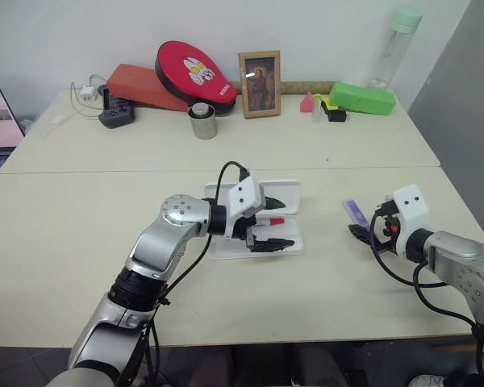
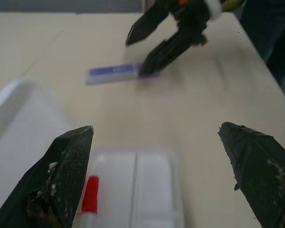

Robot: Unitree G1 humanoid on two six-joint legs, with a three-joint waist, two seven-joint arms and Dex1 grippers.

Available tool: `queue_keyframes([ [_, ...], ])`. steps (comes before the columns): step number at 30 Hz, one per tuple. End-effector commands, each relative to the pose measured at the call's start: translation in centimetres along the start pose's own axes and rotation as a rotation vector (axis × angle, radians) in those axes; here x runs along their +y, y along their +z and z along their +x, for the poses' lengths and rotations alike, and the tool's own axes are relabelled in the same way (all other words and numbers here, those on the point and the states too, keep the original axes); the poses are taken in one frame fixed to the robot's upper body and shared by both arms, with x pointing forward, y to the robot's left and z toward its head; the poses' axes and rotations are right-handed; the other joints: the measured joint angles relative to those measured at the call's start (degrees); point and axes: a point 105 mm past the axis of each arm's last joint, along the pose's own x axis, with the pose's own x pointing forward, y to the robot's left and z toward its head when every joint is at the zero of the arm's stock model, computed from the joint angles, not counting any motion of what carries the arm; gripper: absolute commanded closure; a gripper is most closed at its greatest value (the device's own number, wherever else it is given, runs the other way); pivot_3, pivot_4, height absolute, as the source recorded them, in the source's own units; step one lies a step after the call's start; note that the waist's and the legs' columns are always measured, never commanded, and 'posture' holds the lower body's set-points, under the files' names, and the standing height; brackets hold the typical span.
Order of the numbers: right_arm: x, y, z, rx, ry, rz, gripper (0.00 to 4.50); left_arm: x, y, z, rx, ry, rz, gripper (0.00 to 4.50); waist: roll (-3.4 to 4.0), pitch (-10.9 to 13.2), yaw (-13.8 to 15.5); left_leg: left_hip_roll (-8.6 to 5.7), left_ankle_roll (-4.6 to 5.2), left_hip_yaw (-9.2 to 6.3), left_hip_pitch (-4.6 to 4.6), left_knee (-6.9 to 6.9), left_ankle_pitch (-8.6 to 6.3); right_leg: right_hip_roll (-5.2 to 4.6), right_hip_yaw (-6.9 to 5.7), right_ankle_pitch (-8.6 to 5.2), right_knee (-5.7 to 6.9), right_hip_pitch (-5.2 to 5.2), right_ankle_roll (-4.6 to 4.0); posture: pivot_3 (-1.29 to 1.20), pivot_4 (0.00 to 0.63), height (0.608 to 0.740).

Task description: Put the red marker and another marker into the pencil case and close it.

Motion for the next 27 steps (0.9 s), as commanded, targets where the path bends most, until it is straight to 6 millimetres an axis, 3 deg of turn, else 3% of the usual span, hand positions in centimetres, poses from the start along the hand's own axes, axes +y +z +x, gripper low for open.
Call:
queue_keyframes([
  [1,-0.7,-0.1,0.7,0.026,-0.044,0.027,0.0,-0.6,2.7,1.1,-0.134,0.024,0.014,0.02,0.0,0.0,-0.01,0.0,0.0,0.0,-0.01,0.01,0.0,0.0,-0.01,0.0,0.0,0.01,0.0,0.0,0.15,0.74],
  [8,-1.0,-1.4,1.2,0.079,-0.047,0.052,0.0,-0.3,2.7,1.8,-0.133,0.07,0.03,0.02,0.02,-0.02,-0.05,0.0,0.0,0.03,0.03,0.0,0.0,0.03,0.03,0.01,0.02,0.01,0.0,0.0,0.15,0.74],
  [11,-0.9,-1.7,1.2,0.09,-0.038,0.053,0.43,-0.2,2.8,2.0,-0.132,0.073,0.041,0.0,0.02,-0.02,-0.03,-0.01,0.01,0.04,0.03,0.01,0.0,0.01,0.03,0.01,0.0,0.04,0.01,0.0,0.15,0.74],
  [23,-0.8,-1.9,1.2,0.106,-0.025,0.029,3.38,0.0,3.2,2.1,-0.146,0.078,0.059,0.0,0.02,-0.02,0.0,-0.02,0.01,0.03,0.05,0.01,0.0,0.02,0.02,0.01,-0.01,0.06,0.01,0.0,0.15,0.74],
  [27,-0.8,-1.7,1.2,0.101,-0.024,0.018,3.44,0.0,3.0,2.0,-0.142,0.083,0.058,0.0,0.03,-0.03,-0.01,-0.01,0.01,0.03,0.06,0.01,0.0,0.02,0.02,0.01,0.0,0.07,0.01,0.0,0.15,0.74],
])
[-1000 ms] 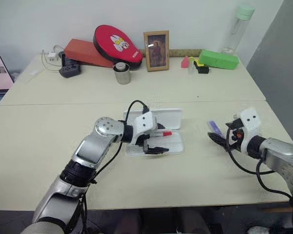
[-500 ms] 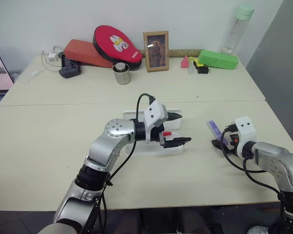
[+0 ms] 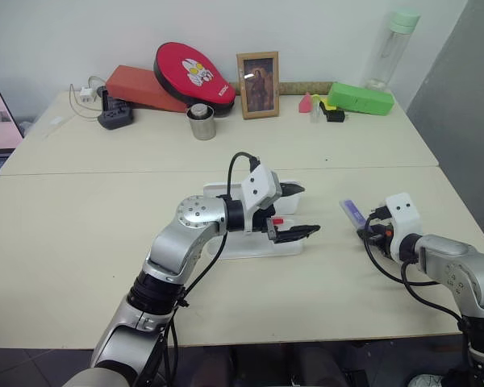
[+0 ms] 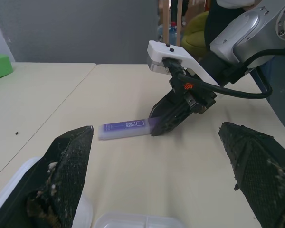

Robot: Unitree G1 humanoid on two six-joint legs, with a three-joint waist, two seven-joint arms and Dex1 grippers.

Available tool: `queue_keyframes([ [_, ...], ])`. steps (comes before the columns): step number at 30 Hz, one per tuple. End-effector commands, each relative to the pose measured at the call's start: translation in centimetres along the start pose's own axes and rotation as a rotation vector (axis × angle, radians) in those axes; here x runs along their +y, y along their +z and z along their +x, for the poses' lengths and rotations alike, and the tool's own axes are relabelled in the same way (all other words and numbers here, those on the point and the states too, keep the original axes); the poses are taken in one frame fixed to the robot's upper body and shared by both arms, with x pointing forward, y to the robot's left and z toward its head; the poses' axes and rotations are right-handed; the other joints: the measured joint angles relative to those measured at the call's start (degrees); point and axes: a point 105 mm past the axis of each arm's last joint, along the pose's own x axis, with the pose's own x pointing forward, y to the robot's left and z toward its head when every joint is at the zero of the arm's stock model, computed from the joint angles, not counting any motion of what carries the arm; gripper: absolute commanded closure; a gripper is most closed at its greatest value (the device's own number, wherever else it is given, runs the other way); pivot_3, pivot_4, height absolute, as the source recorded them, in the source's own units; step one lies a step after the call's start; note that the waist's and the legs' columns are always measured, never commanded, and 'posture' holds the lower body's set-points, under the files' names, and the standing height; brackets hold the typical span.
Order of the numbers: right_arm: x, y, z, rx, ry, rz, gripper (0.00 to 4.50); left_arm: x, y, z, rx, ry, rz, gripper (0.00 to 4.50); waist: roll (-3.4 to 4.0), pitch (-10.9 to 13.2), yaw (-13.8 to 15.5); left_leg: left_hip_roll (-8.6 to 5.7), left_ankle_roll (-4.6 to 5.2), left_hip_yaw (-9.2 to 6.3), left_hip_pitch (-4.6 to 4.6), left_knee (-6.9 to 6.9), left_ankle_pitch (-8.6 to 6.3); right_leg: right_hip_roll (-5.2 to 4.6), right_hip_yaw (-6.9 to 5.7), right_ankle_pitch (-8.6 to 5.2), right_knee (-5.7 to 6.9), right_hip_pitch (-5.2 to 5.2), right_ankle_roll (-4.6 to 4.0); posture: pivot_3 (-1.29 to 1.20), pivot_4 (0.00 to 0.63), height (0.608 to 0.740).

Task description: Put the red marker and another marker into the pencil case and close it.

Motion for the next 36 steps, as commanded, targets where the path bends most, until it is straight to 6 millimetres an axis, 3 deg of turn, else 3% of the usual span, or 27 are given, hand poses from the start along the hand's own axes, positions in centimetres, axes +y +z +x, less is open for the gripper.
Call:
queue_keyframes([
  [1,-0.3,0.1,-0.2,0.005,-0.016,-0.025,3.44,0.0,0.9,-0.1,-0.022,0.001,0.038,0.0,0.0,0.0,-0.01,0.0,0.0,0.0,0.0,0.0,0.0,0.0,0.0,0.0,0.0,0.0,0.0,0.0,0.15,0.74],
  [3,-0.4,0.4,-0.2,-0.001,-0.013,-0.044,3.44,0.0,0.8,-0.1,-0.021,-0.001,0.038,0.0,0.0,0.0,-0.01,0.0,0.0,0.0,0.0,0.0,0.0,0.0,0.0,0.0,0.0,0.0,0.0,0.0,0.15,0.74],
  [6,0.5,3.0,-1.2,-0.086,0.039,-0.182,3.44,0.1,0.8,-1.3,-0.005,0.012,0.051,0.0,0.01,0.0,-0.06,0.0,0.0,0.01,0.01,0.0,0.0,0.0,0.02,0.0,0.01,0.0,0.0,0.0,0.15,0.74],
  [9,1.0,4.2,-2.2,-0.125,0.088,-0.265,3.44,0.3,0.7,-2.5,0.007,0.033,0.049,0.0,0.01,0.0,-0.08,0.01,0.0,0.01,0.0,-0.02,0.0,0.01,0.01,0.0,0.0,-0.03,0.0,0.0,0.15,0.74],
  [11,2.6,5.0,-3.7,-0.143,0.226,-0.387,3.44,0.4,0.2,-4.6,0.044,0.062,0.027,0.0,0.03,0.01,-0.17,0.02,0.0,0.01,-0.01,-0.02,0.0,0.02,0.03,0.0,0.0,-0.05,0.0,0.0,0.15,0.74],
  [13,5.8,5.1,-5.6,-0.156,0.464,-0.509,3.44,-0.1,-1.0,-7.4,0.105,0.092,0.016,0.0,0.06,0.01,-0.39,0.04,0.01,0.0,-0.01,-0.05,-0.01,0.04,0.03,-0.01,-0.03,-0.07,0.0,0.0,0.15,0.74],
  [15,7.6,5.9,-6.2,-0.195,0.579,-0.584,3.44,-0.8,-1.5,-9.8,0.145,0.111,0.0,0.0,0.05,0.01,-0.68,0.19,0.02,-0.04,0.09,-0.09,-0.02,0.18,0.11,-0.02,-0.08,-0.05,-0.02,0.0,0.15,0.74],
  [21,11.7,7.2,-4.3,-0.241,0.755,-0.708,3.44,-2.1,-2.4,-14.6,0.239,0.183,-0.068,0.0,0.0,0.03,-0.05,0.39,0.04,-0.09,0.17,-0.03,-0.03,0.31,0.07,0.03,-0.09,0.04,-0.1,0.0,0.15,0.74],
  [25,15.9,8.4,-1.6,-0.265,0.835,-0.769,3.44,-2.4,-3.2,-18.2,0.294,0.275,-0.109,0.0,0.0,0.04,-0.39,0.41,0.04,-0.08,0.19,-0.05,-0.04,0.3,0.13,0.05,-0.08,-0.01,-0.13,0.0,0.15,0.74],
  [31,18.6,7.6,0.4,-0.218,0.888,-0.843,3.44,-3.6,-3.9,-20.4,0.355,0.327,-0.166,0.0,-0.01,0.03,0.17,0.68,0.01,-0.06,0.03,-0.07,-0.04,0.3,0.04,0.1,-0.12,-0.15,-0.28,0.0,0.15,0.74],
  [36,19.2,7.5,1.0,-0.202,0.909,-0.871,3.44,-3.9,-3.3,-20.1,0.343,0.334,-0.157,0.0,-0.01,0.03,0.22,0.67,0.01,-0.04,0.05,-0.05,-0.04,0.3,0.03,0.12,-0.11,-0.15,-0.31,0.0,0.15,0.74],
])
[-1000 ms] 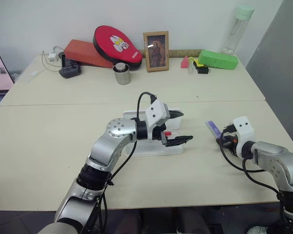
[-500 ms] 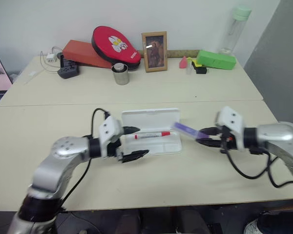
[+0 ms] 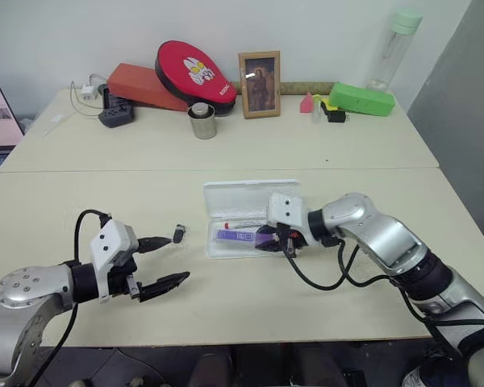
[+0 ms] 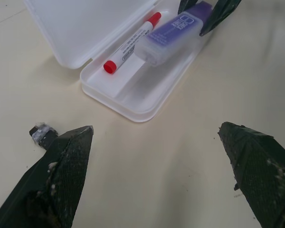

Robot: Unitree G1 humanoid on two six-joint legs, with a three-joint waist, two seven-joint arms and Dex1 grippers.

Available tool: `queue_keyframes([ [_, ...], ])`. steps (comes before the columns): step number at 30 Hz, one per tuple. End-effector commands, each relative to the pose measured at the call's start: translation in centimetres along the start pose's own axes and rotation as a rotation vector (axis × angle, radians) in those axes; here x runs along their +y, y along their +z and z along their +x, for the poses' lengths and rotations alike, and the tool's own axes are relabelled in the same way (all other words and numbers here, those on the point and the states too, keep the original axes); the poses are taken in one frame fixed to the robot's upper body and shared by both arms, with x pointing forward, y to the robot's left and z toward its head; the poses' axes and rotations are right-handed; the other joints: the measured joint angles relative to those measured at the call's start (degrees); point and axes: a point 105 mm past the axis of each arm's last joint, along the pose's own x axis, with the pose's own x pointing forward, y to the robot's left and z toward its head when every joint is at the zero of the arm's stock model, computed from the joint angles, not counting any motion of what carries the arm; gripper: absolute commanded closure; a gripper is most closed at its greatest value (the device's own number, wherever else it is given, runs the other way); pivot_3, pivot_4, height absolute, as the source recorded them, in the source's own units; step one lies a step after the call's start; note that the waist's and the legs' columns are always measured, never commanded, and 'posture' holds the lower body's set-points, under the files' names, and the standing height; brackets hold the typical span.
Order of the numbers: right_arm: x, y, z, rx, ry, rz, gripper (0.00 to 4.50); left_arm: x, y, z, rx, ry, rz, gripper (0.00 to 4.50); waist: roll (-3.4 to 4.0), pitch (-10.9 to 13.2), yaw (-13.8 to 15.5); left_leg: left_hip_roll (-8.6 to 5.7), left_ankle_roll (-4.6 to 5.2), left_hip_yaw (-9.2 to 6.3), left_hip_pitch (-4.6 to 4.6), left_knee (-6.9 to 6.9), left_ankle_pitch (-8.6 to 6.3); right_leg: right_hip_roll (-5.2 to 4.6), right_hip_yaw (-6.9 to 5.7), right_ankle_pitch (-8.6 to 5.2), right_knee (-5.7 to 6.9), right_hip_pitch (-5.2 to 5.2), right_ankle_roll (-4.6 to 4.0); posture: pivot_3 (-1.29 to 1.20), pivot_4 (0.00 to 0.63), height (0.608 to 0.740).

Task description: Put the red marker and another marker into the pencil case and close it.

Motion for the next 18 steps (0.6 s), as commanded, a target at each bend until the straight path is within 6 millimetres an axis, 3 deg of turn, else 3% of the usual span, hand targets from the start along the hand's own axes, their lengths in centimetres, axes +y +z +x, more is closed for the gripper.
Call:
queue_keyframes([
  [1,-0.6,1.2,0.0,-0.005,-0.006,-0.072,3.44,-0.5,1.9,-0.2,-0.045,-0.005,0.052,0.0,0.0,0.0,-0.17,0.01,0.0,0.02,0.02,0.0,0.0,0.0,0.03,0.0,0.01,0.01,-0.01,0.0,0.15,0.74],
  [18,-1.0,1.2,1.9,0.013,0.033,-0.111,3.44,-0.8,2.6,0.3,-0.053,0.021,0.04,0.0,0.02,0.01,-0.4,0.27,0.0,0.03,0.12,-0.04,0.0,0.41,0.07,0.07,0.04,-0.01,-0.15,0.0,0.15,0.74],
])
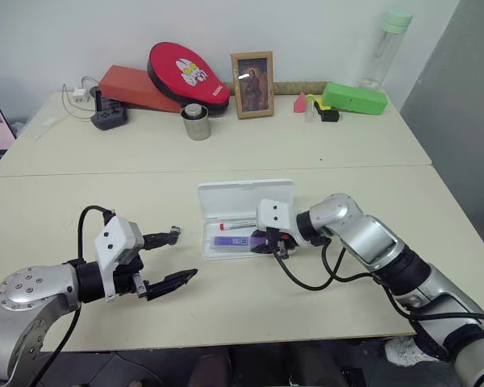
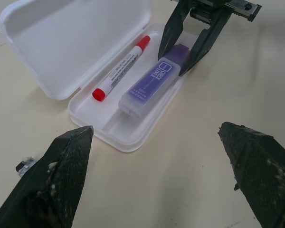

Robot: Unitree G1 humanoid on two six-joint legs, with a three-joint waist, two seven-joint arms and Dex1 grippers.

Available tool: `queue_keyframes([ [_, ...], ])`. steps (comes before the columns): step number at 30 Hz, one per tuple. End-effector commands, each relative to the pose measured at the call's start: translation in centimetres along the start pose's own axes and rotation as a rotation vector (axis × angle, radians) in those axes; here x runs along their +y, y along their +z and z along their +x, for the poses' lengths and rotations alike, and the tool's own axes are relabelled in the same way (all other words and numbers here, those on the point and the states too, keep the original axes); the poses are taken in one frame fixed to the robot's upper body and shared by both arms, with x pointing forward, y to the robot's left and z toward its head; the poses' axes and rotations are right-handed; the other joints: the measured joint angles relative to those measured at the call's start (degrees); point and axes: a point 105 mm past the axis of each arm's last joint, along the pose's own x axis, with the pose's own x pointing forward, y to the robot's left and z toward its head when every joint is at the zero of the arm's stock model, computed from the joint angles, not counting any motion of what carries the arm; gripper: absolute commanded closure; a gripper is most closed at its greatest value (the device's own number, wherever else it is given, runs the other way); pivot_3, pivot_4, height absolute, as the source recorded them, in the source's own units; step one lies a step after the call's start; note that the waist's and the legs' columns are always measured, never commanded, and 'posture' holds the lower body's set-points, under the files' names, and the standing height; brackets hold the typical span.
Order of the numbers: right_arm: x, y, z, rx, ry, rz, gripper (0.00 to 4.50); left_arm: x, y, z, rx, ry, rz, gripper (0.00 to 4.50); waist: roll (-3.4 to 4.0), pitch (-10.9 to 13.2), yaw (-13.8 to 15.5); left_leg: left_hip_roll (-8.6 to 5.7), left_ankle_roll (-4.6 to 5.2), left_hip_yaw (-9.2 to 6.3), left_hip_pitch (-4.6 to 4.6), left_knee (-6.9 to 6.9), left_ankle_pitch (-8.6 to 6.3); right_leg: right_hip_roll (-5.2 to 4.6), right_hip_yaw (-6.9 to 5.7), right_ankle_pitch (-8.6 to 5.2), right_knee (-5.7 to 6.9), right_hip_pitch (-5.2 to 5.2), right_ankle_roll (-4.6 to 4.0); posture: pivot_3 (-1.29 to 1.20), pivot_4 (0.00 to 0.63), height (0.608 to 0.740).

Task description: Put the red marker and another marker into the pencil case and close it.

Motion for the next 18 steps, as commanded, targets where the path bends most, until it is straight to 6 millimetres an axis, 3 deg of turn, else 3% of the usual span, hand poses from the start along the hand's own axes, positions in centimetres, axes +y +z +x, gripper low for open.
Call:
queue_keyframes([
  [1,-0.41,1.42,-0.09,-0.02,-0.002,-0.064,3.44,-0.08,1.33,-0.16,-0.02,0.008,0.05,0.0,0.0,0.0,0.01,0.0,0.0,-0.01,0.0,0.0,0.0,0.0,0.0,0.0,0.0,0.0,0.0,0.0,0.15,0.74],
  [12,-0.62,1.6,-0.01,-0.021,0.003,-0.077,3.44,-0.29,1.3,0.17,-0.017,0.005,0.045,0.0,0.0,0.0,0.02,0.0,-0.01,0.0,0.0,0.0,0.0,0.0,0.01,0.0,0.0,0.0,0.0,0.0,0.15,0.74],
  [13,-0.65,1.6,-0.02,-0.021,0.003,-0.077,2.73,-0.3,1.31,0.2,-0.017,0.004,0.045,0.0,0.0,0.0,0.02,0.0,-0.01,0.0,0.0,0.0,0.0,0.0,0.01,0.0,0.0,0.0,0.0,0.0,0.15,0.74],
  [15,-0.69,1.64,-0.05,-0.022,0.001,-0.079,2.51,-0.32,1.3,0.25,-0.017,0.003,0.045,0.0,0.0,0.0,0.02,0.0,-0.01,0.0,0.0,0.0,0.0,0.0,0.0,0.0,0.0,0.0,-0.01,0.0,0.15,0.74],
  [18,-0.84,2.04,-0.3,-0.037,-0.003,-0.082,1.72,-0.34,1.31,0.39,-0.02,0.0,0.043,0.0,0.0,0.0,0.01,0.0,-0.01,0.0,0.0,0.0,0.0,0.0,0.01,0.0,-0.01,0.0,-0.01,0.0,0.15,0.74],
])
